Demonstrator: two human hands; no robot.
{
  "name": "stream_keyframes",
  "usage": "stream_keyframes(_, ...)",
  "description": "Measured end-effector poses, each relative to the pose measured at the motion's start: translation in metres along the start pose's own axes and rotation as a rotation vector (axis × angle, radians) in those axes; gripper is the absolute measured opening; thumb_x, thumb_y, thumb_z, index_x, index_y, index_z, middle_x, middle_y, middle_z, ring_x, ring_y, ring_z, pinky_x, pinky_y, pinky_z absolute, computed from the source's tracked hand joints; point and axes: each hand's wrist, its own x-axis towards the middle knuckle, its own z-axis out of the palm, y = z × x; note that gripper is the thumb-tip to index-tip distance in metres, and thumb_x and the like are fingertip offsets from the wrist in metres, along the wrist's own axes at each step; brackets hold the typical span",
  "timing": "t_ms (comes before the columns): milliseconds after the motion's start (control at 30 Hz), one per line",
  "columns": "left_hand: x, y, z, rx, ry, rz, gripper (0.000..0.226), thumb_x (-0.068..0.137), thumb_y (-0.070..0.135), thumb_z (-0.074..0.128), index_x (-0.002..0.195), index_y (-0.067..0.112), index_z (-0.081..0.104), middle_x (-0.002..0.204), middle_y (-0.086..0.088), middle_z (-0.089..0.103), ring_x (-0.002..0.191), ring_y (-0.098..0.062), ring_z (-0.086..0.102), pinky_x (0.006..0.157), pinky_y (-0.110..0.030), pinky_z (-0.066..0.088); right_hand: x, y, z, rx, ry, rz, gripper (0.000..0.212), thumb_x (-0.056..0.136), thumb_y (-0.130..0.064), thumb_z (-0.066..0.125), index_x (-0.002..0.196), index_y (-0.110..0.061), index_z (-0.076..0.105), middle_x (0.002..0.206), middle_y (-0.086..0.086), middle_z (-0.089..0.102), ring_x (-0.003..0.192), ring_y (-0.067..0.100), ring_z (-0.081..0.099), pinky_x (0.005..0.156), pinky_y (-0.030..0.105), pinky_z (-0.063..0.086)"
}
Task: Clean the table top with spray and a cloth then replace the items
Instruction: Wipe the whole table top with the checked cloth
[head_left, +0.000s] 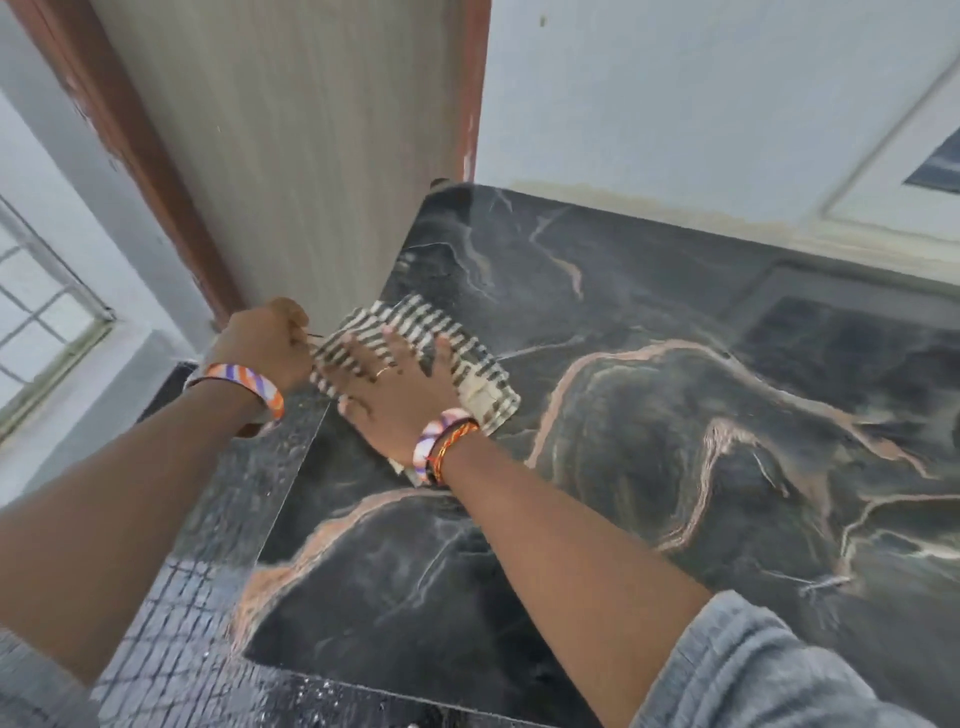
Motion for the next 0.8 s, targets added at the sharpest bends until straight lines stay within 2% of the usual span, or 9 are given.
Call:
stream_keyframes(167,-0.021,0.023,0.008,-0.031,0.054,0.011,0.031,0.083,0.004,0.047,0.11,0.005,0.061,0.112,-0.028,0.064,0.104,-0.047,0.059,0.09,-0.047,0.049,-0.063,-0.009,0.006,-0.001,-0.052,-0.21,0.046,0.099,-0.04,0.019,0.144,-0.047,0.01,0.158,-0.014,0.001,0.146,0.024,-0.005,0.105,0.071,-0.011)
stream_keyframes(300,-0.043,0.071,0.022,-0.11,0.051,0.015,0.028,0.085,0.007,0.046,0.108,0.01,0.062,0.115,-0.021,0.065,0.107,-0.042,0.058,0.095,-0.045,0.047,-0.127,0.017,0.014,0.065,-0.018,-0.12,0.045,0.099,-0.043,0.021,0.143,-0.047,0.015,0.158,-0.015,0.006,0.146,0.021,-0.003,0.102,0.069,-0.016)
stream_keyframes(500,-0.104,0.181,0.067,-0.162,-0.052,0.215,0.026,0.084,0.011,0.049,0.104,0.01,0.066,0.107,-0.021,0.069,0.103,-0.037,0.062,0.093,-0.04,0.05,-0.222,0.117,0.017,0.146,0.059,0.323,0.045,0.098,-0.044,0.02,0.142,-0.05,0.011,0.157,-0.019,0.001,0.146,0.018,-0.006,0.101,0.073,-0.014)
stream_keyframes(633,-0.148,0.257,0.098,-0.142,-0.154,0.345,0.028,0.083,0.011,0.047,0.104,0.013,0.065,0.11,-0.015,0.069,0.107,-0.035,0.061,0.095,-0.042,0.049,-0.301,0.204,0.023,0.175,0.092,0.676,0.046,0.098,-0.044,0.018,0.142,-0.052,0.006,0.156,-0.02,-0.001,0.146,0.016,-0.007,0.099,0.075,-0.009)
stream_keyframes(800,-0.203,0.343,0.129,-0.121,-0.233,0.521,0.034,0.084,0.019,0.041,0.107,0.012,0.065,0.112,-0.015,0.068,0.109,-0.034,0.06,0.096,-0.039,0.048,-0.433,0.31,0.027,0.227,0.122,1.136,0.047,0.097,-0.047,0.017,0.141,-0.053,0.001,0.156,-0.019,-0.007,0.146,0.017,-0.009,0.098,0.078,-0.006)
